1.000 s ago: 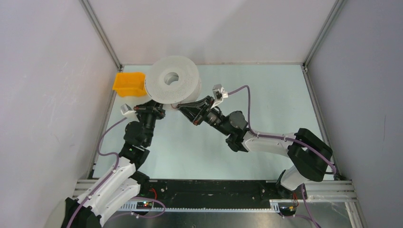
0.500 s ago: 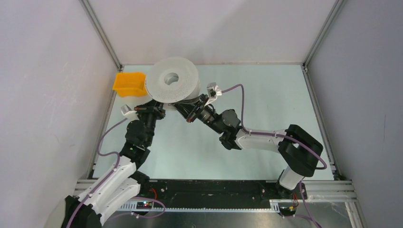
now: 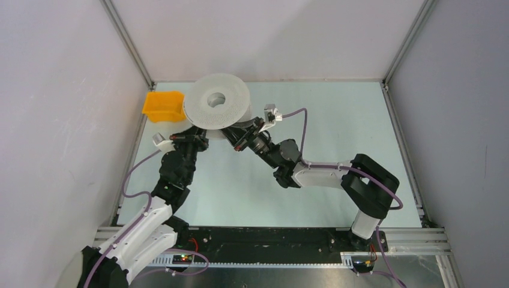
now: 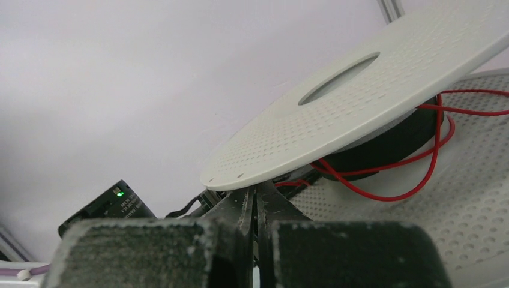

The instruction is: Wrap the cables

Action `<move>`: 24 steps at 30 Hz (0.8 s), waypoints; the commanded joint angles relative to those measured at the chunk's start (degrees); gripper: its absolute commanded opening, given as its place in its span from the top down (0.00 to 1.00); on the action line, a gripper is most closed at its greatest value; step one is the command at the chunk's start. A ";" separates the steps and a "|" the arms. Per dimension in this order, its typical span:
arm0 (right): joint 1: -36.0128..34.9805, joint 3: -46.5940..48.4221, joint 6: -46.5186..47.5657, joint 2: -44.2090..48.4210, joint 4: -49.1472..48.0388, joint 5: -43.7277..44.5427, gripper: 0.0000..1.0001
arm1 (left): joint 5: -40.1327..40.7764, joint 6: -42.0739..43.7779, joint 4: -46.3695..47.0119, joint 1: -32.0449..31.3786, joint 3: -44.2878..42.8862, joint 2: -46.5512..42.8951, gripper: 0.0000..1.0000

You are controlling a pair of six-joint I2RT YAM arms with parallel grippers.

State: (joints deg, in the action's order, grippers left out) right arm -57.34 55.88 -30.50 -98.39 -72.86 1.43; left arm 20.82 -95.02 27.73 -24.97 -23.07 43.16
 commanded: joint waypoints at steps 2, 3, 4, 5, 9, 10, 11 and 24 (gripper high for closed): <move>3.28 1.24 -3.66 -3.99 -10.69 -2.88 1.00 | -2.80 -2.79 9.19 -1.42 -4.38 -1.19 1.00; 3.46 1.25 -4.29 -4.64 -12.36 -3.21 1.00 | -2.71 -2.80 9.19 -1.40 -4.25 -1.27 1.00; 3.68 1.25 -5.00 -4.85 -12.86 -3.63 1.00 | -2.63 -2.86 9.19 -1.40 -4.17 -1.29 1.00; 3.66 1.25 -4.68 -4.98 -13.04 -3.76 1.00 | -2.55 -2.92 9.19 -1.40 -4.00 -1.27 1.00; 3.27 1.21 -3.63 -5.15 -10.14 -3.35 1.00 | -2.81 -2.99 9.19 -1.40 -4.18 -1.33 1.00; 3.11 1.14 -3.53 -5.28 -9.51 -2.68 1.00 | -2.98 -2.91 9.19 -1.40 -4.40 -1.33 1.00; 2.98 0.94 -2.94 -5.53 -8.24 -2.14 1.00 | -3.02 -2.90 9.19 -1.40 -4.51 -1.28 1.00; 0.09 0.54 -1.13 -6.15 7.31 10.31 1.00 | -3.29 -2.55 9.19 -1.74 -5.84 -1.32 1.00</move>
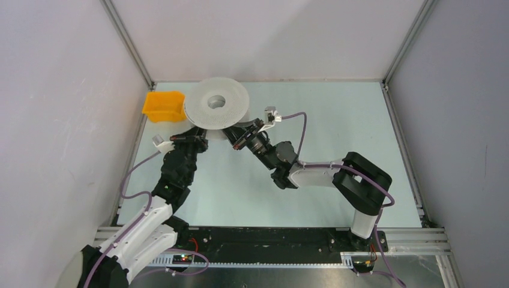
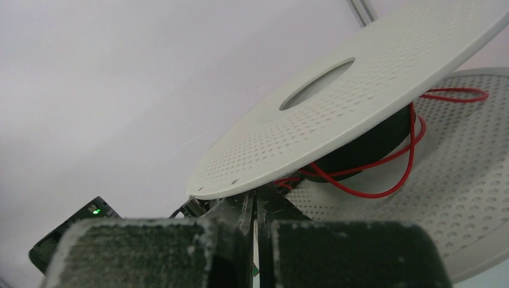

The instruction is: Wrap the cables

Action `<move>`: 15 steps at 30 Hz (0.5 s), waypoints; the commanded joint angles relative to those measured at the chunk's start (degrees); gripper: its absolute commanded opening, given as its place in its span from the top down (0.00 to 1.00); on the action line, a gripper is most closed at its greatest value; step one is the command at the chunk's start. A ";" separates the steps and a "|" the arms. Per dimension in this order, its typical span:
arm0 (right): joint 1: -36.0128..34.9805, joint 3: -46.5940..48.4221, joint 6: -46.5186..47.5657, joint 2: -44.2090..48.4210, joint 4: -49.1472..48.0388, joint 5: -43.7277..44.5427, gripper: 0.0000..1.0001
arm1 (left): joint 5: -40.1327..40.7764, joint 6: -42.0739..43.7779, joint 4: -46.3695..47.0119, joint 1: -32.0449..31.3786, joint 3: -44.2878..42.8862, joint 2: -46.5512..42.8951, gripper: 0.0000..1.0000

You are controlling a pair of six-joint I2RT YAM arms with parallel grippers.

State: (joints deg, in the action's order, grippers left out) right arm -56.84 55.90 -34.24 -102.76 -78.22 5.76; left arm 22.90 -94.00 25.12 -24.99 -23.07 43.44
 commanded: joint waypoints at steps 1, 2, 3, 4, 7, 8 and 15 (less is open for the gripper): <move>-0.65 0.52 2.38 -1.88 13.45 6.51 1.00 | -5.31 -3.57 11.79 -1.72 -5.78 -1.56 1.00; -0.78 0.53 2.00 -1.94 14.78 6.75 1.00 | -5.31 -3.52 11.86 -1.72 -5.77 -1.59 1.00; -0.80 0.50 1.73 -2.08 15.47 7.17 1.00 | -5.18 -3.49 11.87 -1.72 -5.69 -1.60 1.00; -0.88 0.47 1.24 -2.09 16.87 7.25 1.00 | -5.21 -3.48 11.87 -1.73 -5.64 -1.56 1.00; -1.04 0.44 0.79 -1.82 19.36 8.11 1.00 | -5.03 -3.56 11.94 -1.77 -5.30 -1.75 1.00; -1.27 0.44 0.96 -1.69 20.13 8.74 1.00 | -4.95 -3.56 11.96 -1.75 -5.22 -1.95 1.00; -2.17 0.44 0.84 0.69 26.88 12.76 1.00 | -4.45 -3.45 11.97 -1.73 -4.71 -2.91 1.00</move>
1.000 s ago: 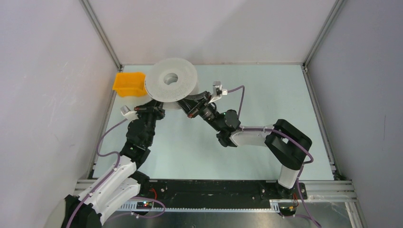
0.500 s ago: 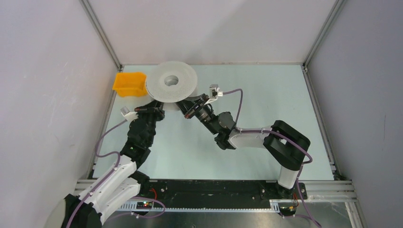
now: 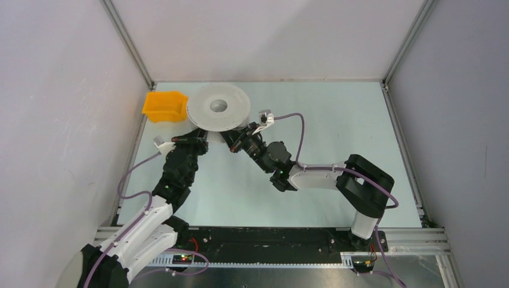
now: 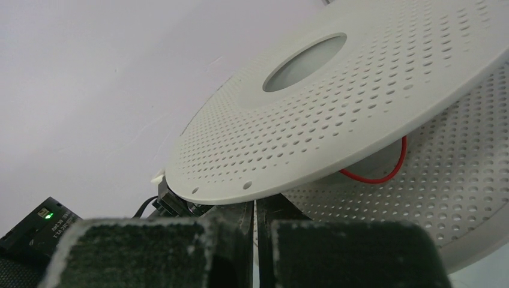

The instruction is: Wrap the cables

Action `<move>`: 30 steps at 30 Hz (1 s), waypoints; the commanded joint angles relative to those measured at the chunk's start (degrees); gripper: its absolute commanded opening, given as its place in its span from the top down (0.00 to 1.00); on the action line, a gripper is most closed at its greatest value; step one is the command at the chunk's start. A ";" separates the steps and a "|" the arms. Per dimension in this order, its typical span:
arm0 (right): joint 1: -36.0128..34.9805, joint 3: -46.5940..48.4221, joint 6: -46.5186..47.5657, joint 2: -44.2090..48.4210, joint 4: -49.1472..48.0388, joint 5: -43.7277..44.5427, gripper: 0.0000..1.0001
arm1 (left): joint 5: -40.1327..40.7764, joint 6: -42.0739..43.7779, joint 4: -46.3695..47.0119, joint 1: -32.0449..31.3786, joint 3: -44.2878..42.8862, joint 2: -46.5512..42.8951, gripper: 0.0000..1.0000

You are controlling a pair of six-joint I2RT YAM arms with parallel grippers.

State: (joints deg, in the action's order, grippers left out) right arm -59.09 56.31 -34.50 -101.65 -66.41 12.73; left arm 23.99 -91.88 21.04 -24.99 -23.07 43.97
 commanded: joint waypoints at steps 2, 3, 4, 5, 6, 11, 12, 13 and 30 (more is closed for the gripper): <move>-0.17 0.02 1.23 0.48 17.37 7.39 0.99 | -5.41 -5.58 16.05 -1.77 -4.56 -3.45 1.00; -0.40 0.07 1.52 0.86 17.90 8.03 0.99 | -5.44 -5.59 16.05 -1.74 -4.50 -3.45 1.00; -0.52 0.10 1.73 1.07 18.82 8.33 0.99 | -5.48 -5.59 16.05 -1.73 -4.41 -3.40 1.00; -0.55 0.04 1.81 1.40 19.24 8.84 0.98 | -5.52 -5.59 16.05 -1.73 -4.37 -3.38 1.00; -0.56 0.03 1.81 1.60 19.95 9.23 0.98 | -5.52 -5.59 16.05 -1.73 -4.36 -3.32 1.00; -0.78 0.10 2.15 2.47 20.50 9.68 0.95 | -5.47 -5.48 16.05 -1.77 -4.20 -3.40 1.00; -0.86 0.06 2.24 2.56 20.34 9.57 0.94 | -5.47 -5.43 16.05 -1.75 -4.19 -3.38 1.00; -0.90 0.05 2.38 2.62 19.96 9.45 0.91 | -5.41 -5.38 16.05 -1.73 -4.18 -3.37 1.00; -1.16 -0.92 1.60 7.12 19.69 5.17 0.64 | -4.46 -5.25 16.15 -1.73 -3.39 -3.24 1.00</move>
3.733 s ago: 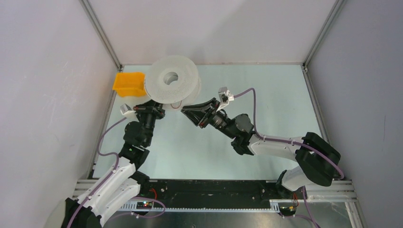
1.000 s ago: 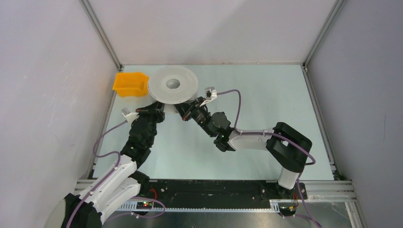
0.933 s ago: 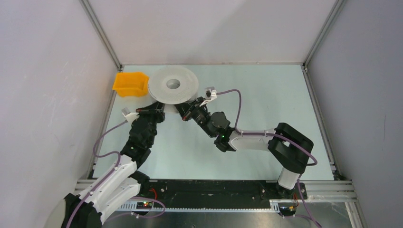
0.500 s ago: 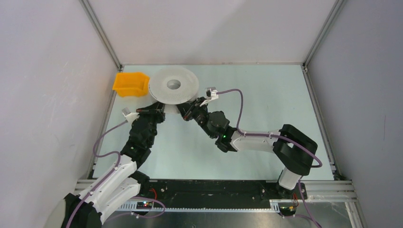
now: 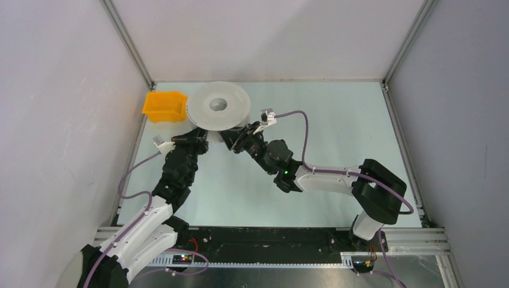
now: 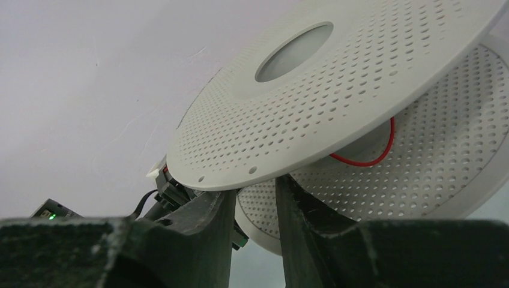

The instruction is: Wrap the cables

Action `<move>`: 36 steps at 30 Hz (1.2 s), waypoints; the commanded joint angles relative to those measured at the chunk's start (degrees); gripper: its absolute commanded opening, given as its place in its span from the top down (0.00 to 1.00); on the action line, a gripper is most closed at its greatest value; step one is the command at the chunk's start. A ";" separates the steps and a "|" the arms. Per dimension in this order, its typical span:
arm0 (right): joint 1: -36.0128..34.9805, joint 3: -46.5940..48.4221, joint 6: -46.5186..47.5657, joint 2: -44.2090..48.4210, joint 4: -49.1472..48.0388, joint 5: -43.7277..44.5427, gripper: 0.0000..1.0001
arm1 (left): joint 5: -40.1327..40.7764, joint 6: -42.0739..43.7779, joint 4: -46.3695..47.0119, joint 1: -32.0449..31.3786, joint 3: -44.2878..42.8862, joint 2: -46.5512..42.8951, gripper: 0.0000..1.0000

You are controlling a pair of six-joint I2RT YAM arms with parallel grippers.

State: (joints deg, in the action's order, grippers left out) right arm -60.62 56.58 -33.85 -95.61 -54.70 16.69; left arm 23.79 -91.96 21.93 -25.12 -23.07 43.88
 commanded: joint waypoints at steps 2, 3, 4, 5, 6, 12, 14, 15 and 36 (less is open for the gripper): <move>0.46 -1.50 1.59 2.03 8.50 0.94 0.64 | -4.27 -5.18 15.24 -1.59 -3.41 -2.98 1.00; 0.48 -1.75 1.94 2.78 8.49 0.68 0.63 | -4.34 -5.16 15.24 -1.59 -3.40 -2.95 1.00; 0.48 -2.33 2.82 3.23 8.41 0.61 0.62 | -4.35 -5.11 15.20 -1.59 -3.39 -2.93 1.00; 0.45 -2.69 3.26 4.16 8.48 0.62 0.62 | -4.32 -5.04 15.22 -1.59 -3.34 -2.97 1.00; 0.55 -3.29 4.14 4.67 8.71 0.54 0.61 | -4.30 -4.92 15.19 -1.59 -3.29 -3.11 1.00; 1.21 -7.20 6.91 9.54 8.90 -0.89 0.59 | -3.67 -4.19 15.16 -1.64 -3.04 -3.40 1.00; 1.51 -8.52 8.45 11.74 8.35 -1.73 0.59 | -3.79 -4.00 15.22 -1.58 -3.03 -3.05 1.00; 1.58 -9.06 9.41 12.28 8.41 -2.00 0.59 | -3.81 -3.97 15.19 -1.59 -3.08 -2.71 1.00; 3.71 -23.05 13.54 50.28 39.69 -3.77 0.57 | -11.07 2.07 20.69 -1.43 -3.23 9.79 1.00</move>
State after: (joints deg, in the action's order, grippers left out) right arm -57.04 36.01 -22.06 -49.36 -21.32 11.42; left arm 16.88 -91.35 33.69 -26.26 -23.07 50.24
